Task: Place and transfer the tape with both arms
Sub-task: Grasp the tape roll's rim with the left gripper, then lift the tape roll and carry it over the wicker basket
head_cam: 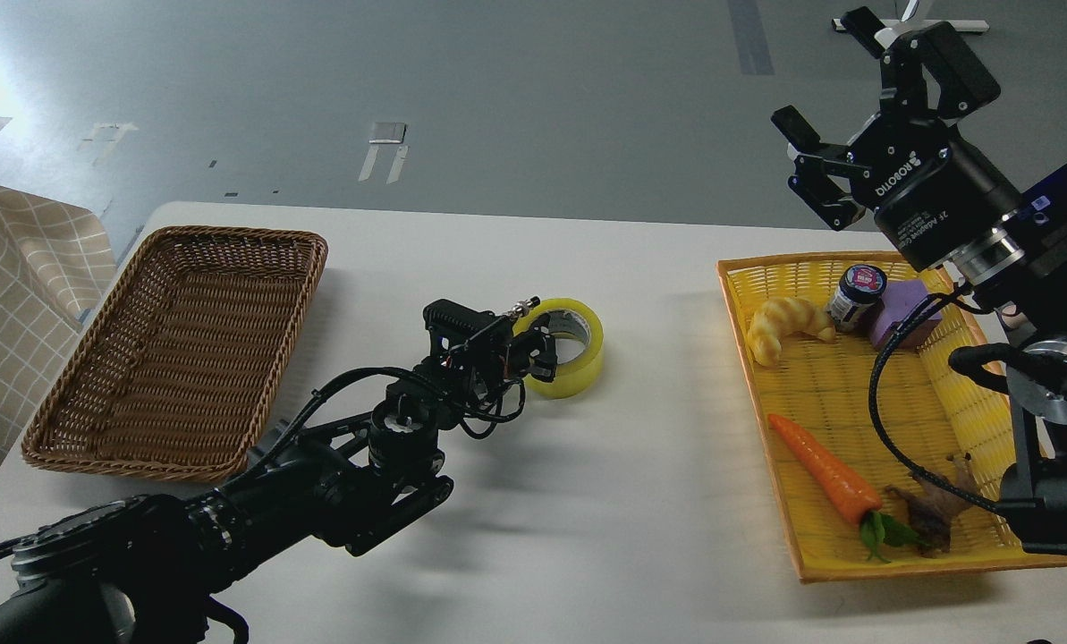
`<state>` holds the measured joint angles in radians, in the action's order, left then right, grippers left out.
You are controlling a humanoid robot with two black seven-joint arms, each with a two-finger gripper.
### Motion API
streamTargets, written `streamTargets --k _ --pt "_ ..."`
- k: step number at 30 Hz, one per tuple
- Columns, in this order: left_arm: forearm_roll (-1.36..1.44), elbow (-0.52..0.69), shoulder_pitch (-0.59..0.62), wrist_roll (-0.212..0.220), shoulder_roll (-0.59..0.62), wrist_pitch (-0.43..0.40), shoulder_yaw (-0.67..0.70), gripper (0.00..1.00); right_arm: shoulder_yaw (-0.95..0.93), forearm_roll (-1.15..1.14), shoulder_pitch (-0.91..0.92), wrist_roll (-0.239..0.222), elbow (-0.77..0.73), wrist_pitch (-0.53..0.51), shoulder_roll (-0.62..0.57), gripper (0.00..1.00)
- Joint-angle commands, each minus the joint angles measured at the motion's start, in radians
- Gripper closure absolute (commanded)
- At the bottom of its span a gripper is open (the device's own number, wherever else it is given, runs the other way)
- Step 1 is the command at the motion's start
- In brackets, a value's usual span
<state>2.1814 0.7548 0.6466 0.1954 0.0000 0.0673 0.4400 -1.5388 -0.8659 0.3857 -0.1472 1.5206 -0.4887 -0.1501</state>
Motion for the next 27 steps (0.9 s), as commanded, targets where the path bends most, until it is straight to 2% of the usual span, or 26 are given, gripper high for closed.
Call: streamTargets --k 1,14,17,20,27 --pt "-0.023 0.005 0.011 -0.001 0.000 0.002 0.000 0.95 0.002 -0.005 -0.002 0.000 -0.002 0.000 0.000 0.02" --pt "-0.080 0.034 0.111 0.001 0.005 -0.003 0.002 0.95 0.000 -0.007 -0.008 0.001 0.000 0.000 0.001 0.02" --pt "-0.092 0.055 0.146 0.001 0.026 -0.027 0.000 0.95 0.000 -0.007 -0.008 0.001 0.000 0.000 0.000 0.02" --pt "-0.104 0.087 0.162 0.001 0.060 -0.055 0.000 0.95 0.000 -0.007 -0.008 0.001 0.000 0.000 0.000 0.02" --pt "-0.109 0.198 0.206 0.001 0.228 -0.116 0.000 0.95 0.000 -0.007 -0.008 0.003 -0.002 0.000 0.001 0.02"
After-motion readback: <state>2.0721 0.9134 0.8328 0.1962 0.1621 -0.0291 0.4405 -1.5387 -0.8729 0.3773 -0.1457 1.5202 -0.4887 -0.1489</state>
